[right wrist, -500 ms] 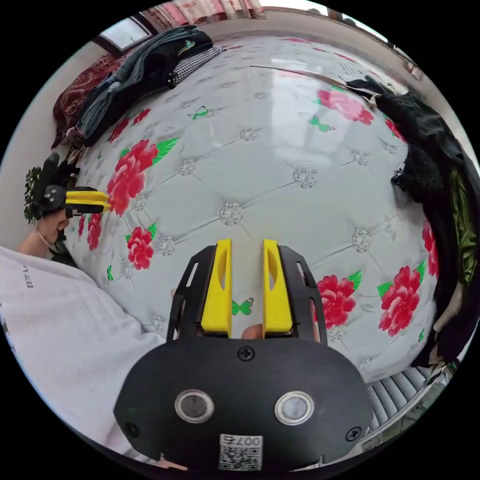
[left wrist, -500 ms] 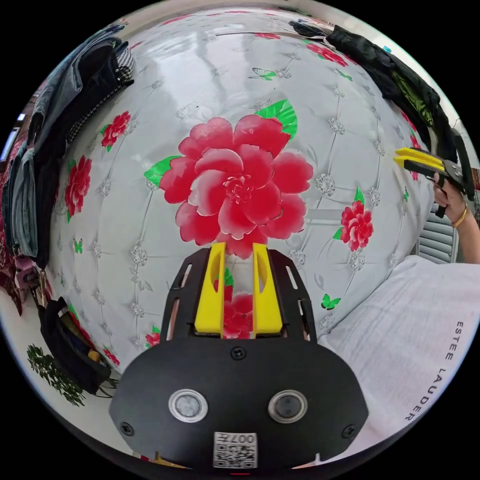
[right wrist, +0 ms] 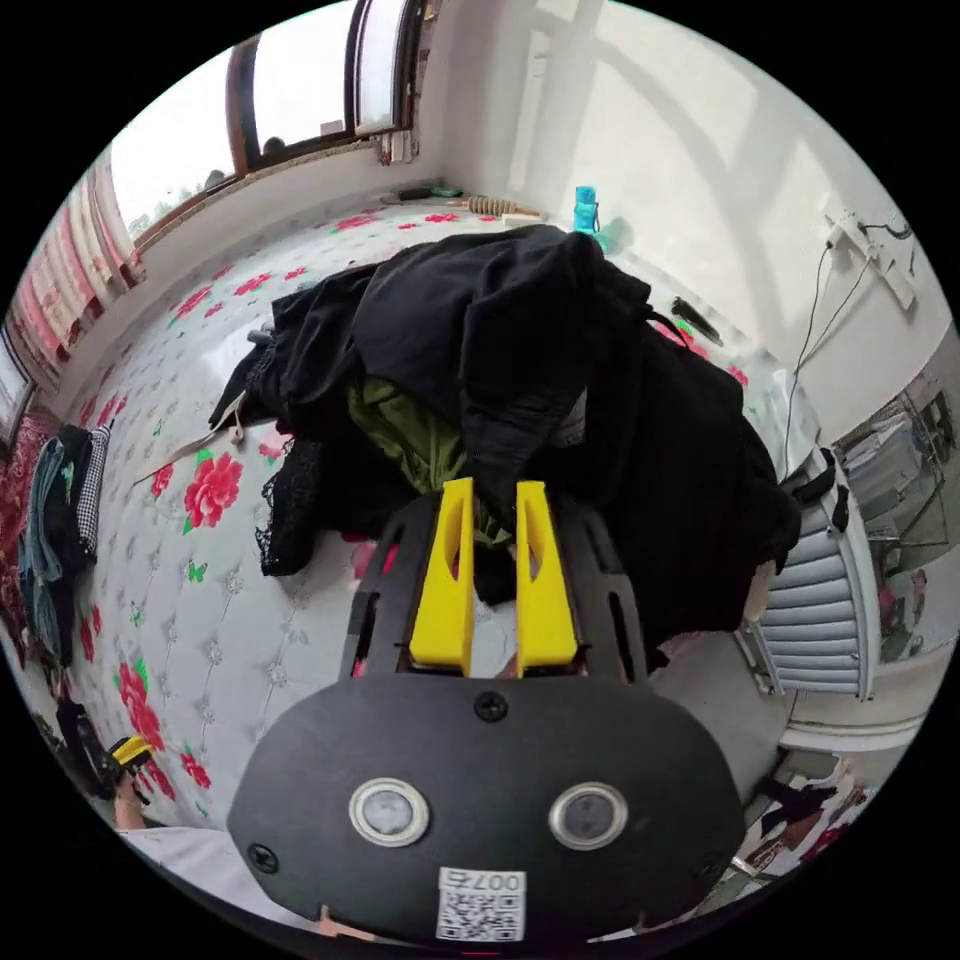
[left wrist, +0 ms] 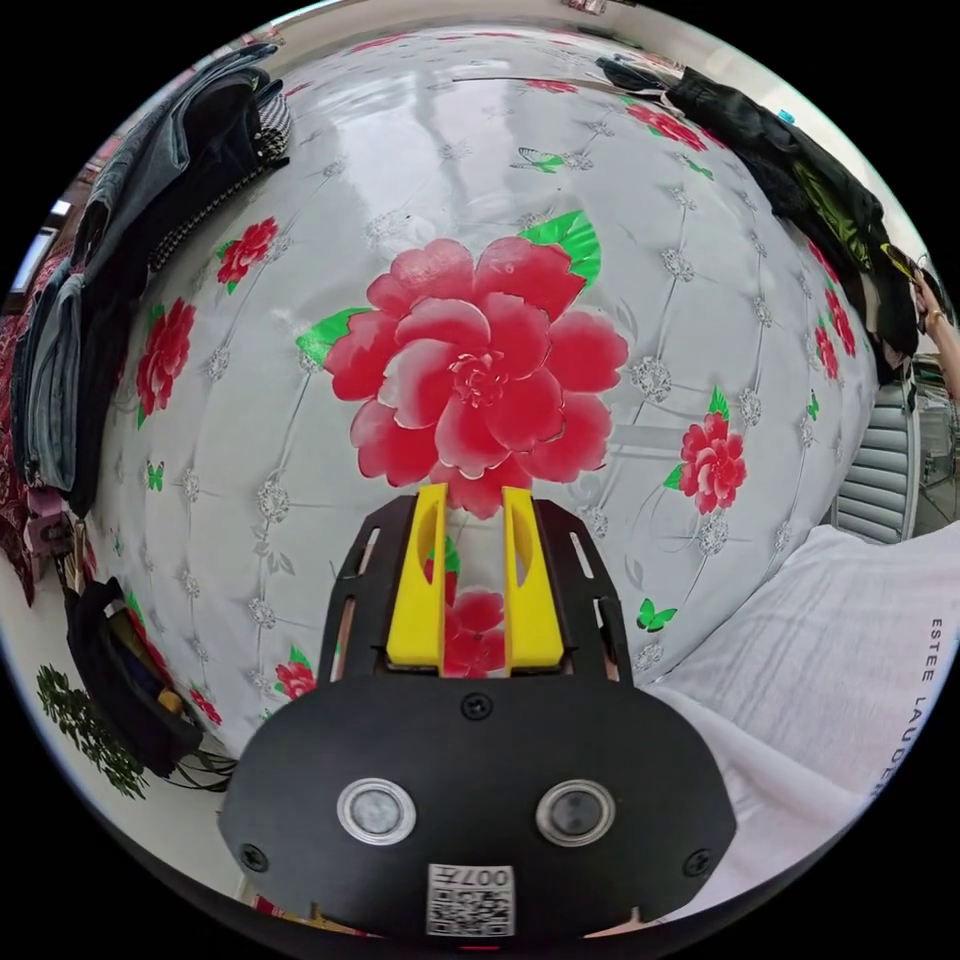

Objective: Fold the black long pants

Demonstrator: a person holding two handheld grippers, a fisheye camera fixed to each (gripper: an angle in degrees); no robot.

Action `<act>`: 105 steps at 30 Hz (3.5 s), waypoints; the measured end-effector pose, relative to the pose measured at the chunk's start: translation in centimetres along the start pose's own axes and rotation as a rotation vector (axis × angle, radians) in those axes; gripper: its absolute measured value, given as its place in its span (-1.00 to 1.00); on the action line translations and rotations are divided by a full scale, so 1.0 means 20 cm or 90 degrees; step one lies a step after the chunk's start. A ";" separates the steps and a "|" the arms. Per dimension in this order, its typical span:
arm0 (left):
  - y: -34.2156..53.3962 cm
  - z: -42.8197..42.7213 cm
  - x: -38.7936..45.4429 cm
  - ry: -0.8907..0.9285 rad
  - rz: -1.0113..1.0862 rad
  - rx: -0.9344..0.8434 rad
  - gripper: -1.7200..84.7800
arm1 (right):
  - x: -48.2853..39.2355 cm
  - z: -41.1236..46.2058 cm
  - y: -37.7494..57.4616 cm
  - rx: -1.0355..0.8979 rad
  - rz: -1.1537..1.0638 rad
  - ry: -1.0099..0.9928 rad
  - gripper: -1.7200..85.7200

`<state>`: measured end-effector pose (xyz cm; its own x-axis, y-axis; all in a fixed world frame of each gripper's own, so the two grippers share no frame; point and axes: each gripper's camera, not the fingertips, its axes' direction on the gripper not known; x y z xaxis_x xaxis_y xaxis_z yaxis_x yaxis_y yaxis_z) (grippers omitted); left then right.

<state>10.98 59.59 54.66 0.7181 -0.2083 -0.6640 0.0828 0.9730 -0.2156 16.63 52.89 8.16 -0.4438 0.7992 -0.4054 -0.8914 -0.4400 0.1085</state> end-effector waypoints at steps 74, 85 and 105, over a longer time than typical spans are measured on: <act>0.19 -2.85 -1.59 0.026 -0.252 0.437 -0.98 | -2.67 -1.61 1.06 0.097 -0.616 -0.463 -0.95; 0.02 -2.32 -1.27 0.178 -0.295 0.317 -0.73 | -2.90 -1.21 0.23 0.028 -0.459 -0.366 -0.79; -0.60 -1.73 -0.61 -0.009 -0.192 0.083 -0.93 | -1.78 -0.29 0.82 -0.247 -0.259 -0.253 -0.95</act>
<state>-22.78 47.09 40.57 0.6571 -0.4885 -0.5741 0.3806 0.8724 -0.3067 18.34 14.76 19.08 -0.1463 0.9889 0.0273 -0.9297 -0.1280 -0.3454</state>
